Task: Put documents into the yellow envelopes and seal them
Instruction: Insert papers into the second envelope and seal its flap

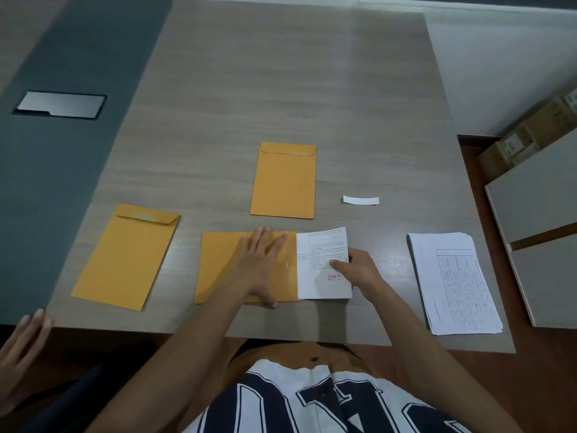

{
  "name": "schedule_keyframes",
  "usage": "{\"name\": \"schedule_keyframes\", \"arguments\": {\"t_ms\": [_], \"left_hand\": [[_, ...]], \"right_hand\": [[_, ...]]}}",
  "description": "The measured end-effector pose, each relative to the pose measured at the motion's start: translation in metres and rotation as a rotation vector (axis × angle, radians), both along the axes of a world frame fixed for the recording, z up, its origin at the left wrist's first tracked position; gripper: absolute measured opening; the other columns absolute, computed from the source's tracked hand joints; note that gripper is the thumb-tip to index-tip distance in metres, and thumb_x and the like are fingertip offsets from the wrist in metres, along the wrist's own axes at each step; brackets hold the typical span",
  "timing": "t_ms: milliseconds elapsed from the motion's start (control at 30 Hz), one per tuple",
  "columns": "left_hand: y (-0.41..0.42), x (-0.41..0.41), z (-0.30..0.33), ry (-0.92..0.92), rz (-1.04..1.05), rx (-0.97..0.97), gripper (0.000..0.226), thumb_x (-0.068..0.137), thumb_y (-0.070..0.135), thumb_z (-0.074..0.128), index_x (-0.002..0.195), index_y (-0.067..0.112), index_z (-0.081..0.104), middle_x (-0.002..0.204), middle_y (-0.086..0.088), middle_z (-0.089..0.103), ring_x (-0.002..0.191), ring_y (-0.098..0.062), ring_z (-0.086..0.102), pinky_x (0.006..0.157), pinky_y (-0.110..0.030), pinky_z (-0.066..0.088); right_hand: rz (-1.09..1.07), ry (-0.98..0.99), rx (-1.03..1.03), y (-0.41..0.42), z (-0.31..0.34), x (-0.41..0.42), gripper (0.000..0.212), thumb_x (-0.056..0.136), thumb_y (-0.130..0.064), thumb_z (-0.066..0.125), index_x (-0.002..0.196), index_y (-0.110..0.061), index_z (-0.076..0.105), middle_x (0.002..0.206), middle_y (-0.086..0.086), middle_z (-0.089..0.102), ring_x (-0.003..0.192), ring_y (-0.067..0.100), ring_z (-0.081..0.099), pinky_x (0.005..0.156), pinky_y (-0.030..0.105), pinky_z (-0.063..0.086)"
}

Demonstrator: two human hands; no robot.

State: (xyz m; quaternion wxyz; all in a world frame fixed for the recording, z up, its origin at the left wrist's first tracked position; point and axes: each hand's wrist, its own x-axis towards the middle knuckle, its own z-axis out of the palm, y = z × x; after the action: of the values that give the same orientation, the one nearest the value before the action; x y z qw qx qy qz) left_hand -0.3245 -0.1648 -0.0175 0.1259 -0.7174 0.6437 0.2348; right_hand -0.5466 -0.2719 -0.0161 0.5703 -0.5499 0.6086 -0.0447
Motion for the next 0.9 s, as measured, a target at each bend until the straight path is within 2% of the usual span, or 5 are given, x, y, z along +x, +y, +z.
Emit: {"name": "schedule_keyframes", "arguments": {"t_ms": [167,367,467,600,900], "left_hand": [[-0.006,0.001,0.003,0.009,-0.037,-0.041,0.158,0.042,0.067,0.084,0.145,0.035,-0.031,0.159,-0.018,0.003,0.147,-0.039,-0.008,0.118,-0.057,0.006],[-0.008,-0.008,0.011,0.085,-0.059,-0.126,0.155,0.046,0.065,0.084,0.144,0.036,-0.032,0.154,-0.017,0.012,0.147,-0.04,-0.002,0.117,-0.061,0.005],[-0.008,-0.011,0.008,0.094,-0.058,-0.068,0.155,0.046,0.068,0.084,0.142,0.037,-0.034,0.158,-0.013,0.004,0.147,-0.04,-0.008,0.114,-0.066,0.004],[-0.003,-0.015,0.004,0.083,-0.026,0.002,0.161,0.039,0.072,0.083,0.141,0.038,-0.036,0.161,-0.014,-0.014,0.146,-0.04,-0.017,0.111,-0.071,0.001],[0.007,-0.022,0.006,0.042,-0.025,-0.066,0.156,0.045,0.069,0.083,0.142,0.037,-0.035,0.159,-0.016,0.0,0.147,-0.041,-0.005,0.112,-0.068,0.006]], "right_hand": [[0.029,0.029,0.0,-0.001,0.001,0.008,0.025,0.089,-0.014,0.066,0.114,-0.015,0.068,0.116,0.002,0.07,0.093,0.018,0.069,0.08,0.036,0.058],[0.087,-0.046,0.043,0.007,0.005,0.02,0.023,0.088,-0.011,0.067,0.111,-0.011,0.069,0.11,0.007,0.072,0.091,0.018,0.071,0.074,0.034,0.059],[0.171,-0.045,0.082,0.009,0.004,0.021,0.023,0.088,-0.013,0.068,0.111,-0.012,0.07,0.107,0.004,0.073,0.091,0.019,0.071,0.078,0.042,0.06],[0.162,0.037,0.007,0.009,0.001,0.019,0.024,0.087,-0.014,0.068,0.11,-0.015,0.071,0.105,0.002,0.074,0.09,0.018,0.071,0.079,0.046,0.06],[0.169,0.065,-0.004,0.01,0.006,0.02,0.026,0.087,-0.015,0.068,0.112,-0.014,0.07,0.109,0.004,0.073,0.092,0.019,0.071,0.082,0.043,0.059]]}}
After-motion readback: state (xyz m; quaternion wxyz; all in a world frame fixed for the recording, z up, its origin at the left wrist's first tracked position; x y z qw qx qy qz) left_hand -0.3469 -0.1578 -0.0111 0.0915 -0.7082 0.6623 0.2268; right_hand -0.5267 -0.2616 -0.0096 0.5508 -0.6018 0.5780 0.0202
